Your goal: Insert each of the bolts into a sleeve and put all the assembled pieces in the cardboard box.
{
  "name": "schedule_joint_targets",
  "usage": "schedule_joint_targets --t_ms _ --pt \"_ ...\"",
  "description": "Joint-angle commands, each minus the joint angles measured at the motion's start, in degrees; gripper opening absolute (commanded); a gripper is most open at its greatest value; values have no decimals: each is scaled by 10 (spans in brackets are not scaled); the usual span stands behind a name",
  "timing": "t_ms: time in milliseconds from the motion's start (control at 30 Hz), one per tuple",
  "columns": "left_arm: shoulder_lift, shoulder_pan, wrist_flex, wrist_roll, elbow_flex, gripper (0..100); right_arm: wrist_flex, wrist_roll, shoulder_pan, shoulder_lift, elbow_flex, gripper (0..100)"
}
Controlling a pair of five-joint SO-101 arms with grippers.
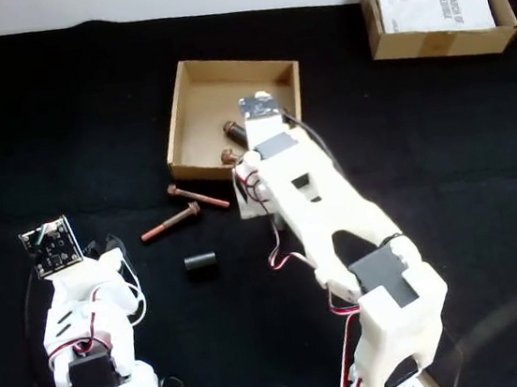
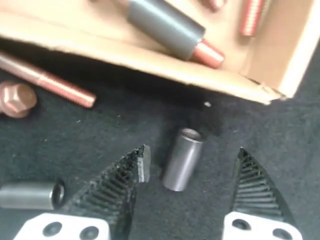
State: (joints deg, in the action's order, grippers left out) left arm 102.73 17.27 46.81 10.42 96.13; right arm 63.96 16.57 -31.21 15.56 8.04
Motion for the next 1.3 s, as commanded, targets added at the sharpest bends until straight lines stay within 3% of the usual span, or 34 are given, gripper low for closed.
schedule_joint_targets --t_ms 0,133,467,600,633,767,1033,1267 --pt "9 4 1 -2 10 101 -5 4 15 -36 25 223" --pt "9 4 1 -2 10 101 -42 4 9 -36 57 170" --pt "9 4 1 -3 10 101 -81 4 8 -35 66 156" --pt "9 5 1 -3 10 101 -95 3 9 -35 77 0" --pt "9 5 1 -3 10 101 -90 3 9 -36 77 17" --pt "9 5 1 -3 10 101 -36 2 11 -51 44 7" --pt "9 5 1 -3 10 98 116 -1 36 -126 -180 7" --pt "9 2 2 1 10 98 248 -1 36 -155 -239 7"
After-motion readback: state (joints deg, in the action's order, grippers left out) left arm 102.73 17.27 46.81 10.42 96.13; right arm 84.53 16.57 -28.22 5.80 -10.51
